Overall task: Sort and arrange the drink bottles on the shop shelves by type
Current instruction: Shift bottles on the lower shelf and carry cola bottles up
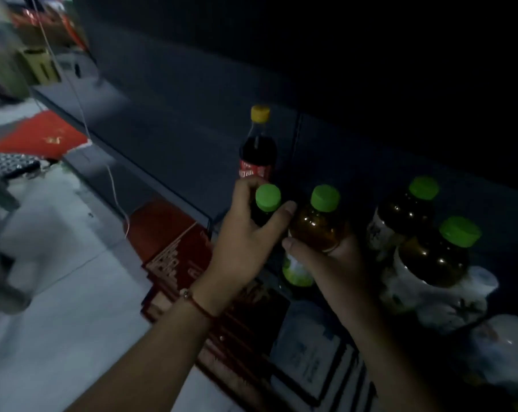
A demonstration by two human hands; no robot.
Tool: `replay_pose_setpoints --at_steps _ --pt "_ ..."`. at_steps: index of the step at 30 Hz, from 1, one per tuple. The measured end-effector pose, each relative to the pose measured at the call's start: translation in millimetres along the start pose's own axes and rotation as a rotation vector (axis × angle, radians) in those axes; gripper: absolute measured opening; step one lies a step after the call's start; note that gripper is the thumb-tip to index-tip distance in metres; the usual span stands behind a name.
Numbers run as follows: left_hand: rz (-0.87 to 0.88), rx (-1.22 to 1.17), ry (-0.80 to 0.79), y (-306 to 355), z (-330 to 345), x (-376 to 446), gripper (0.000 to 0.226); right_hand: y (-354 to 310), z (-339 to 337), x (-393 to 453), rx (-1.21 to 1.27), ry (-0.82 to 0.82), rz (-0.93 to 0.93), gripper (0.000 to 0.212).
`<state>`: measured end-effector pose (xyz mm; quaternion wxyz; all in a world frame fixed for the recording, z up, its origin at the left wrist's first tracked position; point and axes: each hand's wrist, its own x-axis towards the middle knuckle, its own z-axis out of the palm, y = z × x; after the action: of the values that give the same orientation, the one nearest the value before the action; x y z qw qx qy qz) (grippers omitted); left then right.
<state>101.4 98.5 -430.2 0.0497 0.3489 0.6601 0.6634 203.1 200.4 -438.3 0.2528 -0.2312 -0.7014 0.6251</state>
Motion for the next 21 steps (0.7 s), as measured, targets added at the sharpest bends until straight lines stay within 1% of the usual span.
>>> replay_pose_setpoints --at_steps 2,5,6,7,9,10,11,12,13,15,16,19,21 --pt "-0.108 0.055 0.070 11.8 -4.7 -10.3 0.026 -16.7 -1.7 -13.9 -0.002 0.051 0.084 0.047" --pt "-0.324 0.068 0.220 45.7 -21.0 -29.6 0.011 -58.2 -8.7 -41.3 0.027 0.026 0.235 0.042" --pt "-0.408 0.064 0.253 63.6 -27.3 -37.8 0.005 -75.4 -12.7 -51.6 0.032 0.016 0.317 0.043" --pt "-0.496 0.059 0.284 84.7 -34.9 -45.3 0.005 -94.7 -16.6 -61.0 0.027 -0.006 0.414 0.051" --pt "-0.672 -0.031 0.374 135.8 -54.5 -54.8 0.011 -138.6 -22.4 -79.3 0.052 -0.086 0.601 0.081" --pt "-0.754 -0.117 0.424 161.9 -67.3 -56.3 0.009 -161.4 -23.9 -90.1 0.098 -0.106 0.672 0.085" --pt "-0.831 -0.193 0.458 190.0 -81.5 -56.5 0.006 -183.9 -26.8 -101.9 0.152 -0.098 0.714 0.080" --pt "-0.891 -0.256 0.478 216.7 -96.2 -56.5 0.008 -208.2 -29.1 -113.6 0.211 -0.079 0.728 0.071" --pt "-0.933 -0.314 0.470 244.2 -110.9 -56.1 0.010 -232.2 -32.0 -124.3 0.264 -0.057 0.737 0.062" --pt "-0.957 -0.362 0.375 295.2 -140.0 -55.0 0.009 -278.4 -36.8 -143.0 0.358 -0.053 0.761 0.048" --pt "-0.964 -0.359 0.334 316.8 -154.2 -55.0 0.012 -301.6 -37.2 -150.1 0.387 -0.075 0.770 0.042" --pt "-0.985 -0.374 0.325 362.7 -194.1 -50.6 0.013 -351.3 -30.0 -164.7 0.367 -0.156 0.762 0.036" --pt "-0.947 -0.398 0.336 382.1 -214.8 -40.7 0.013 -377.6 -17.2 -167.2 0.290 -0.161 0.727 0.037"
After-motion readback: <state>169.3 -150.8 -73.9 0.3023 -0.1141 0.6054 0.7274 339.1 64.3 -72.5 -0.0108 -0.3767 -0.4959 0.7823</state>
